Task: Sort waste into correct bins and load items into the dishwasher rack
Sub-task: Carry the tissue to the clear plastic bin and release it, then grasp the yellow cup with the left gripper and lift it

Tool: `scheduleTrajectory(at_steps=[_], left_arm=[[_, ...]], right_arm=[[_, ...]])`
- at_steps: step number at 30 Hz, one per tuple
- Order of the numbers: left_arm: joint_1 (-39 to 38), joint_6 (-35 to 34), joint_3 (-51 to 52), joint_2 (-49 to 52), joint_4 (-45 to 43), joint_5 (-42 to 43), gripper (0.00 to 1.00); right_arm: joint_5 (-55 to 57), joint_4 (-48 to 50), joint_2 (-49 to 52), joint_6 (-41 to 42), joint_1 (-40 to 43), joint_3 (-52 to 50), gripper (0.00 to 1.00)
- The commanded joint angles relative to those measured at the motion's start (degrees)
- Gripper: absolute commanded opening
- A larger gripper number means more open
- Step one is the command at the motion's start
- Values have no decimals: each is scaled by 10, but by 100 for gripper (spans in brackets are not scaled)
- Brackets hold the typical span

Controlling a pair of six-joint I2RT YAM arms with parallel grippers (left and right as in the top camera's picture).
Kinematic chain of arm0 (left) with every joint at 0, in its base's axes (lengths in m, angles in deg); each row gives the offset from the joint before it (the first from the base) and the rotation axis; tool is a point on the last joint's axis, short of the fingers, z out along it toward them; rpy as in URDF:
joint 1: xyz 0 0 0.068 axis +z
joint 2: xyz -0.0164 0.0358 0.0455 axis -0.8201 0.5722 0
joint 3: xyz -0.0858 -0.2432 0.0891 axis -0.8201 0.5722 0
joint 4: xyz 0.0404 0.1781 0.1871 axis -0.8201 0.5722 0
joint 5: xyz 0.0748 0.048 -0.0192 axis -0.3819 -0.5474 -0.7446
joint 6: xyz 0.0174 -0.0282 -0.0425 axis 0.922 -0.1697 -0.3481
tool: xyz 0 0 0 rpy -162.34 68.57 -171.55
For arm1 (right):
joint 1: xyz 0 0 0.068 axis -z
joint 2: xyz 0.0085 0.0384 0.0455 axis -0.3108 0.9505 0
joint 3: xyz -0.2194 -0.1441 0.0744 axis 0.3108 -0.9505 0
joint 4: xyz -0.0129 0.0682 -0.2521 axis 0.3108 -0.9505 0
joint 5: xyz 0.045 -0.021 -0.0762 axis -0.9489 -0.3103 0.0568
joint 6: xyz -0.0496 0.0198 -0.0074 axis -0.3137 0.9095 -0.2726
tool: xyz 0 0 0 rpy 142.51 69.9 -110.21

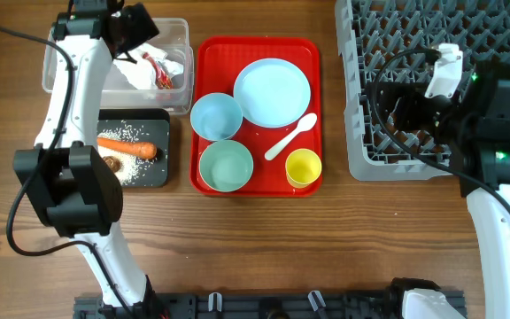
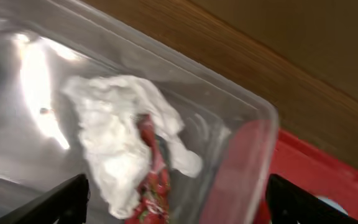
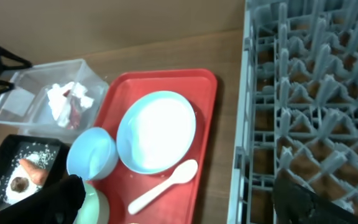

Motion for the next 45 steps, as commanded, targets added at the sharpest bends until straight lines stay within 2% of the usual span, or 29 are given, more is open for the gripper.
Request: scheduleTrajectory(at_steps=[1,5,10,16,19,22,26,28,30,32,35,38,40,43,45], left_arm=[[-66,102,0,-37,31,130,89],[-178,155,1,-33,125,152,85],[-334,271,12,-1,191,156,91],[-405,274,56,24,212,125,87],[-407,272,82,26,216,124,82],[-402,264,95,26,211,110,81],[-398,253,129,26,177,115,65],[-403,238,156,26,136,116,46],[-405,216,172,26,114,114,18],[-402,212,172,25,114,114,4],[-391,193,171,15,115,114,4],[-359,144,169,-24,116,115,4],[-329,118,164,-54,113,146,4],[-255,116,160,-109,77,308,4],[-192,103,160,-131,26,462,4]], right_arm=[[-26,33,-2,5,2,10,100],[-26,51,-2,16,2,10,100],[-25,48,-2,17,2,10,100],[-21,28,-2,12,2,10,100],[-8,19,-2,12,2,10,100],[-8,15,-2,12,2,10,100],[-8,13,-2,12,2,10,100],[-6,13,-2,11,2,10,100],[-4,11,-2,12,2,10,100],[-4,9,-2,12,2,10,100],[-4,9,-2,12,2,10,100],[-4,9,-2,13,2,10,100],[-5,10,-2,14,2,10,100],[-33,13,-2,15,2,10,100],[-55,18,0,15,2,10,100]])
